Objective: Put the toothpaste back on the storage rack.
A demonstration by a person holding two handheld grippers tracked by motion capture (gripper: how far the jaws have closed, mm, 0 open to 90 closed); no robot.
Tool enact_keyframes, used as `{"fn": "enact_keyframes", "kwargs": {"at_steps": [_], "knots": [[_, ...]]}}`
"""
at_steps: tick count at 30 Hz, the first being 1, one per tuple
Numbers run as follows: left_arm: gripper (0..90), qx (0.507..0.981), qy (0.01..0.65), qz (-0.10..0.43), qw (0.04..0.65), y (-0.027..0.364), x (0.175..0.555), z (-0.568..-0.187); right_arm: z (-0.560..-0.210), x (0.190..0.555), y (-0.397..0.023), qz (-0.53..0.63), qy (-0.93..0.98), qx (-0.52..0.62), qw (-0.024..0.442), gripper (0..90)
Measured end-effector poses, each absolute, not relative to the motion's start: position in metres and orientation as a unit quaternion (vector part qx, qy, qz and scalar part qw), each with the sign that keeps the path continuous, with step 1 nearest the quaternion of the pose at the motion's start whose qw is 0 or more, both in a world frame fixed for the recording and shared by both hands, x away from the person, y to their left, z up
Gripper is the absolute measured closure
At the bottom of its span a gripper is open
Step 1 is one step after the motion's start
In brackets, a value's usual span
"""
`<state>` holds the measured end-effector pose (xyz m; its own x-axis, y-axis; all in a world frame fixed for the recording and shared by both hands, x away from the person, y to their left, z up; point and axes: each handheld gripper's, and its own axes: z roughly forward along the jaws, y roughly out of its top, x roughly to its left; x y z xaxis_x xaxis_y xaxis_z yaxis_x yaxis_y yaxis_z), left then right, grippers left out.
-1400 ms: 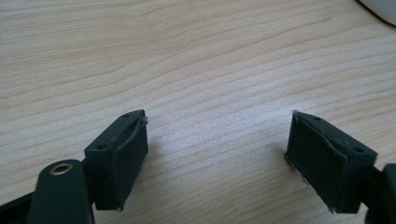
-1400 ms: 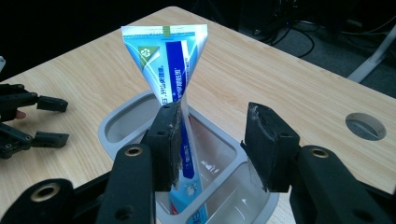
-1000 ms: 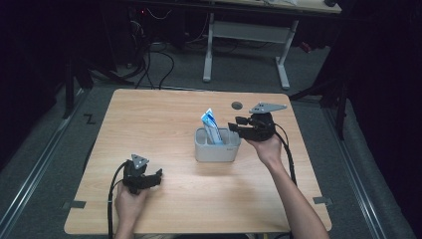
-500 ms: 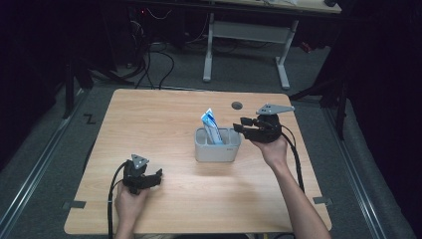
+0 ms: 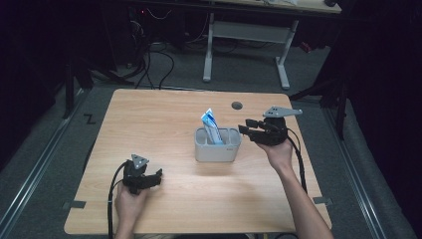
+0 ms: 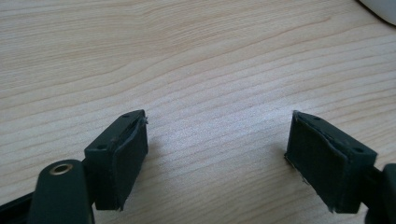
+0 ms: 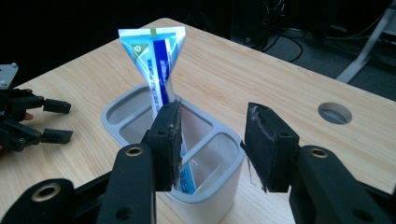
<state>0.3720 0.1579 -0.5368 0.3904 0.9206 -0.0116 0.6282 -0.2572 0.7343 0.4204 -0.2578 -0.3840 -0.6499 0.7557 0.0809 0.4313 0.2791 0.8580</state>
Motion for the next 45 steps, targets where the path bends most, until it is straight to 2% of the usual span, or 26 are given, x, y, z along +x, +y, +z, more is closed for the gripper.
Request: {"fn": "enact_keyframes", "kwargs": {"at_steps": [45], "knots": [[20.9, 0.762, 0.508, 0.217, 0.337, 0.158, 0.372, -0.537, -0.404, 0.399, -0.294, 0.462, 0.766, 0.409, 0.181, 55.7]]}}
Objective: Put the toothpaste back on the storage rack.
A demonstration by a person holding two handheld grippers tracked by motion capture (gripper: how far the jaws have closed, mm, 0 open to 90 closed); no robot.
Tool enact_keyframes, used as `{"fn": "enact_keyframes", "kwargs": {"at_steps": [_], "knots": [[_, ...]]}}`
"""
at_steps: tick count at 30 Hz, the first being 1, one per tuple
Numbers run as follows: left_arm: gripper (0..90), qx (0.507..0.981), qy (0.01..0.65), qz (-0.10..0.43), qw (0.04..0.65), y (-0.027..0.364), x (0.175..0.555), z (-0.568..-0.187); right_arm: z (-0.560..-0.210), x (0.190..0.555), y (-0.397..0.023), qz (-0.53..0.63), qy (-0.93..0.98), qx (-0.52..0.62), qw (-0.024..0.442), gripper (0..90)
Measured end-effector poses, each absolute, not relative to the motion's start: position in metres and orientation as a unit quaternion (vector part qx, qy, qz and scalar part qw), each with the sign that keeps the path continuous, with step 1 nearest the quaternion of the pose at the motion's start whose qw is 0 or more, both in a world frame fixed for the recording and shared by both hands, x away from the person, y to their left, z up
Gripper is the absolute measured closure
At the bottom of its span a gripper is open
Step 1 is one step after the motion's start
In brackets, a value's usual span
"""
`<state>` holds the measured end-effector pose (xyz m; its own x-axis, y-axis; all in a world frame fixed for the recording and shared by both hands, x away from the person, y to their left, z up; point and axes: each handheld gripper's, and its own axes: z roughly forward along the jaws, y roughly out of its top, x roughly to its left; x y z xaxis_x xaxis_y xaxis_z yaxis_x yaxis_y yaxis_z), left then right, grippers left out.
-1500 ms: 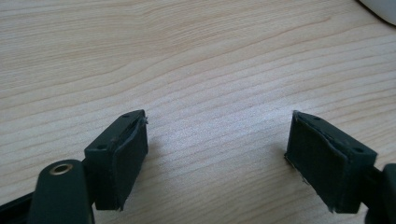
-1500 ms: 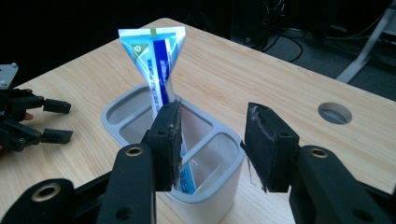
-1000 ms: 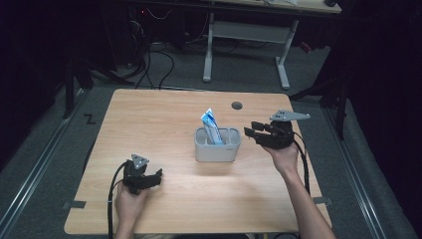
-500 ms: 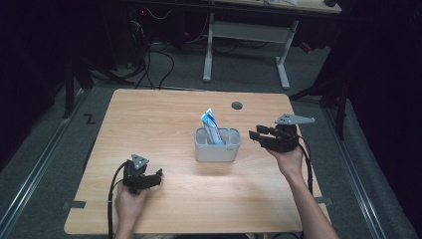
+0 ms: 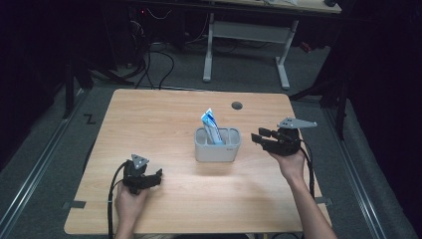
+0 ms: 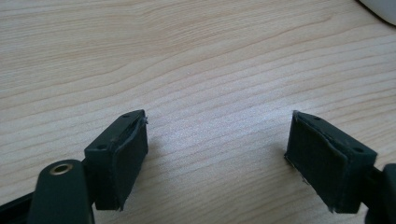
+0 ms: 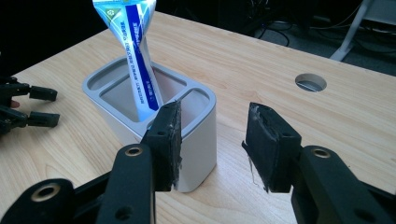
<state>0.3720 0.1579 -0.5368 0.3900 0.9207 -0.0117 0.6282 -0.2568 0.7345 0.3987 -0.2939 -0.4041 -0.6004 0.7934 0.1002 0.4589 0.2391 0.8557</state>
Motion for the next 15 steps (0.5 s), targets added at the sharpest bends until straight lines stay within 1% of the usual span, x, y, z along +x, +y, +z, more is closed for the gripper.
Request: {"fn": "enact_keyframes", "kwargs": {"at_steps": [15], "knots": [[20.9, 0.762, 0.508, 0.217, 0.337, 0.158, 0.372, -0.537, -0.420, 0.393, -0.304, 0.466, 0.757, 0.425, 0.171, 55.6]]}}
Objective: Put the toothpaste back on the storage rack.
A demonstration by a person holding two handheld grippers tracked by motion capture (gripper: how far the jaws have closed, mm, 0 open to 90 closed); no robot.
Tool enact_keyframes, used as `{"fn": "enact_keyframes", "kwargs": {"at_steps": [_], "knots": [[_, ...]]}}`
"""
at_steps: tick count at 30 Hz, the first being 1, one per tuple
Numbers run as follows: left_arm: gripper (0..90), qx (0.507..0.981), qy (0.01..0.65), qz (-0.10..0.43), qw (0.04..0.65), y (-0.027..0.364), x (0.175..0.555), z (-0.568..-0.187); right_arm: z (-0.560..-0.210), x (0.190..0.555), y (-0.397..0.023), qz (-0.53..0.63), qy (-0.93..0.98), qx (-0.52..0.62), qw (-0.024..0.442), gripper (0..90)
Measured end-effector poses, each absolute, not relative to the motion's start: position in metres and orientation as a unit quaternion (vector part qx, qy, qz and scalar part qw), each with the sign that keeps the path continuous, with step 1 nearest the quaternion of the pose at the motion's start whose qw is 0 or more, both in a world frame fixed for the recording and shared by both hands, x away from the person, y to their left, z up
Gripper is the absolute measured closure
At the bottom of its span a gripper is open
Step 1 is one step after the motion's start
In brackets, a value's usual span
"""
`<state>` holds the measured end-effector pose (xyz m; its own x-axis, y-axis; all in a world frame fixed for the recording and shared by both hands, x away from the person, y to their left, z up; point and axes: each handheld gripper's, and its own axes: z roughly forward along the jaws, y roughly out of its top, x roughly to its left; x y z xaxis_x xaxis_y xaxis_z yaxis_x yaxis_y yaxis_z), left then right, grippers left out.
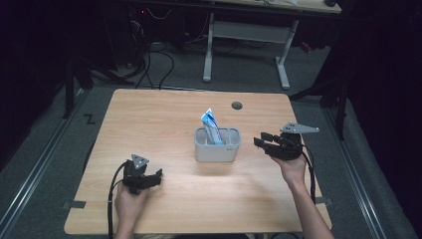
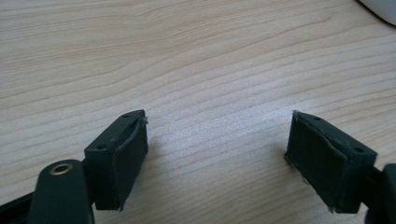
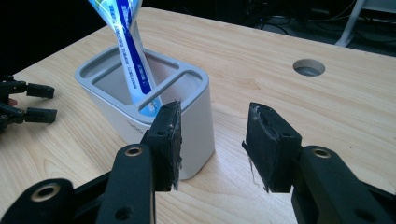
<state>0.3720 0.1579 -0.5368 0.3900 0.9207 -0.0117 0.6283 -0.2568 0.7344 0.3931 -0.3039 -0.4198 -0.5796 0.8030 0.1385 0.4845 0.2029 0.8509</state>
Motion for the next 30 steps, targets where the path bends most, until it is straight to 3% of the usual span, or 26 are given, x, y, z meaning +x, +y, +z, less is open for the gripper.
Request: {"fn": "enact_keyframes", "kwargs": {"at_steps": [30], "knots": [[20.9, 0.762, 0.508, 0.217, 0.337, 0.158, 0.372, -0.537, -0.448, 0.383, -0.325, 0.460, 0.740, 0.460, 0.169, 55.7]]}}
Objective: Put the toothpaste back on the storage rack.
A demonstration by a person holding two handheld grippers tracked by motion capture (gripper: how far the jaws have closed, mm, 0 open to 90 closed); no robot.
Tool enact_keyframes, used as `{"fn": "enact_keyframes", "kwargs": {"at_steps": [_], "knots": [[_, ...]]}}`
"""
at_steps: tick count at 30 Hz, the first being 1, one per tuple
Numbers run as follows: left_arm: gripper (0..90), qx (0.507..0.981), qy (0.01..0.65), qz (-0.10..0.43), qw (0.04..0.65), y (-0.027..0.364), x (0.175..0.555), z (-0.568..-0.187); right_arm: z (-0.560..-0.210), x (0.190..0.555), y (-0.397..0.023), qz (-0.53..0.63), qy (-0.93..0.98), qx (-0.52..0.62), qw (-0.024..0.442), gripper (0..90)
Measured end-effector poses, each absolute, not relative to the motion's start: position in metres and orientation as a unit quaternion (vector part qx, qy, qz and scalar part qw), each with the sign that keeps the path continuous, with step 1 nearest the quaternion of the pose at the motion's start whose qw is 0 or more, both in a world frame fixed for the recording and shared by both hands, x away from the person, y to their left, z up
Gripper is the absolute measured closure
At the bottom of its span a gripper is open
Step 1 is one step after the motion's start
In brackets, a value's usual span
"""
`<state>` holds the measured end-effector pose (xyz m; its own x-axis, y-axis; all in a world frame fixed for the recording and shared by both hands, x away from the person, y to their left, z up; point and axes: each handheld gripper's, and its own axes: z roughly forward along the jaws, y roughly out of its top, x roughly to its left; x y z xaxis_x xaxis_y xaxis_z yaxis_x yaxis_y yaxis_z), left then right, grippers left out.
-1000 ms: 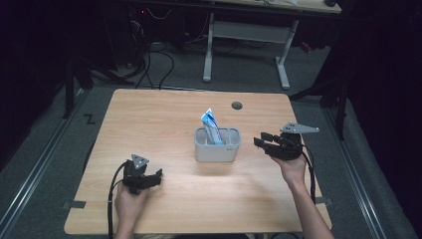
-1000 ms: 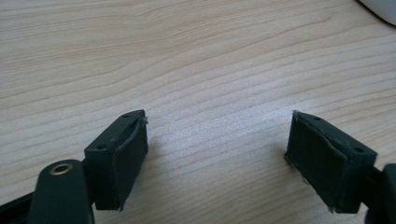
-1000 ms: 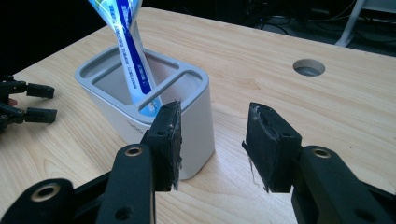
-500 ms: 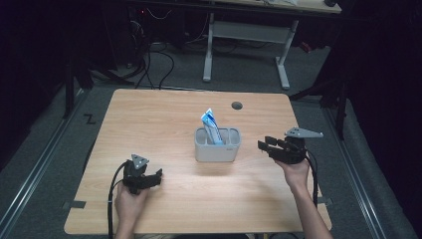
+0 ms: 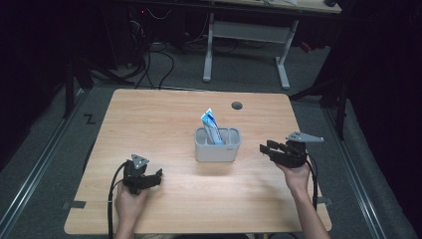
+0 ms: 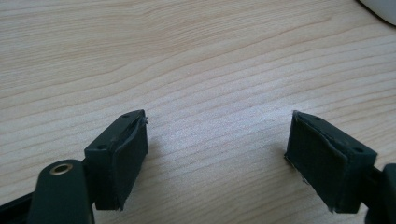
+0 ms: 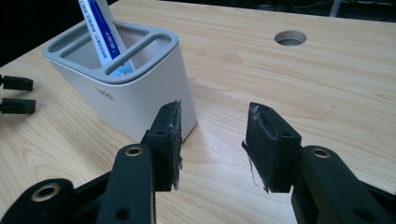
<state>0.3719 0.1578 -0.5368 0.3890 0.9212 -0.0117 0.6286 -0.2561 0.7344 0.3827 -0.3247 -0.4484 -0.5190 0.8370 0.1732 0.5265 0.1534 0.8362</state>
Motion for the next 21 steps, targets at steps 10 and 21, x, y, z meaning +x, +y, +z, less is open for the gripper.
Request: {"fn": "enact_keyframes", "kwargs": {"at_steps": [10, 21], "knots": [[20.8, 0.762, 0.508, 0.217, 0.337, 0.158, 0.372, -0.537, -0.460, 0.381, -0.328, 0.447, 0.741, 0.472, 0.167, 55.6], [20.9, 0.762, 0.508, 0.217, 0.337, 0.158, 0.372, -0.537, -0.475, 0.381, -0.326, 0.420, 0.748, 0.483, 0.174, 55.2]]}}
